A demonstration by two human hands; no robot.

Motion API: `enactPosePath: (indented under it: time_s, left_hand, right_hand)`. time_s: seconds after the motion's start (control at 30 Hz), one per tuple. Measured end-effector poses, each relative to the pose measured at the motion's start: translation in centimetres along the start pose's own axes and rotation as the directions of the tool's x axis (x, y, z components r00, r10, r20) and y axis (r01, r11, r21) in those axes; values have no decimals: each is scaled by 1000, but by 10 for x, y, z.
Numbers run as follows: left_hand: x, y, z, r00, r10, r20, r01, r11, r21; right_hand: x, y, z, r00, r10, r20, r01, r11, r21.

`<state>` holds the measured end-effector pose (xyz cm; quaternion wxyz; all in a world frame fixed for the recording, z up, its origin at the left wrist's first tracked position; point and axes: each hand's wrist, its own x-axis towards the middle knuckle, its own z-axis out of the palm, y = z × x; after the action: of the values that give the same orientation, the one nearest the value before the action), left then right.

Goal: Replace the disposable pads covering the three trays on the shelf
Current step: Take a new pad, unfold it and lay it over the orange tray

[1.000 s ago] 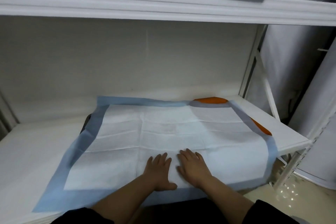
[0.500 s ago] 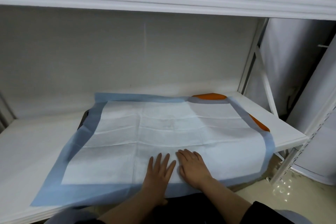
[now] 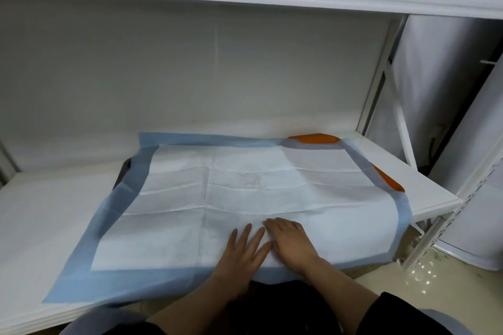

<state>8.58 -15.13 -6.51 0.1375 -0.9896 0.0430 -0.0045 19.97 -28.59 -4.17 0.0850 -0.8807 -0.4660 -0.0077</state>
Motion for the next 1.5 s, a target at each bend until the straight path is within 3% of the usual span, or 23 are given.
enactPosePath:
  time_s: [0.07,0.23,0.33,0.43,0.57,0.77,0.83,0.93,1.07,1.17,1.3,1.5]
  left_hand:
    - [0,-3,-7,997,31,-71,-27,998,63]
    - [7,-18,-20,966,131,-222,-156,983,-98]
    - [10,-32,-48,962,66,-265,-90,993,-80]
    - [17,-47,-64,938,-36,-344,-30,982,-187]
    - [27,-60,-83,917,-184,-354,41,926,-375]
    - [34,-78,-109,938,-264,-223,160,903,-398]
    - [34,-81,-111,949,-236,-209,149,921,-360]
    - [31,-79,-115,958,-180,-225,105,945,-309]
    - [33,-63,-105,972,-86,-221,73,995,-66]
    - [34,-51,-93,952,-175,-252,169,984,-47]
    - [40,-51,-94,917,-159,-366,131,986,-100]
    - [46,-62,-108,894,-86,-439,78,996,-34]
  right_hand:
    - [2,6,3,999,4,-51,-2,999,32]
    - [0,7,-9,971,-4,-237,43,986,159]
    - [-4,2,-24,929,0,-369,64,985,161]
    - [-7,2,-41,930,-13,-367,78,983,164]
    - [-6,4,-53,967,-105,-231,115,993,31]
    - [12,17,-61,900,23,-436,2,998,56]
    - [18,18,-70,929,40,-369,-2,995,104]
    - [29,19,-89,980,125,-153,-78,956,281]
    - [42,20,-104,991,135,-14,-122,935,332]
    - [48,20,-107,987,162,-2,-144,883,446]
    - [51,20,-111,987,161,12,-142,828,543]
    - [46,24,-112,987,159,-35,-111,814,571]
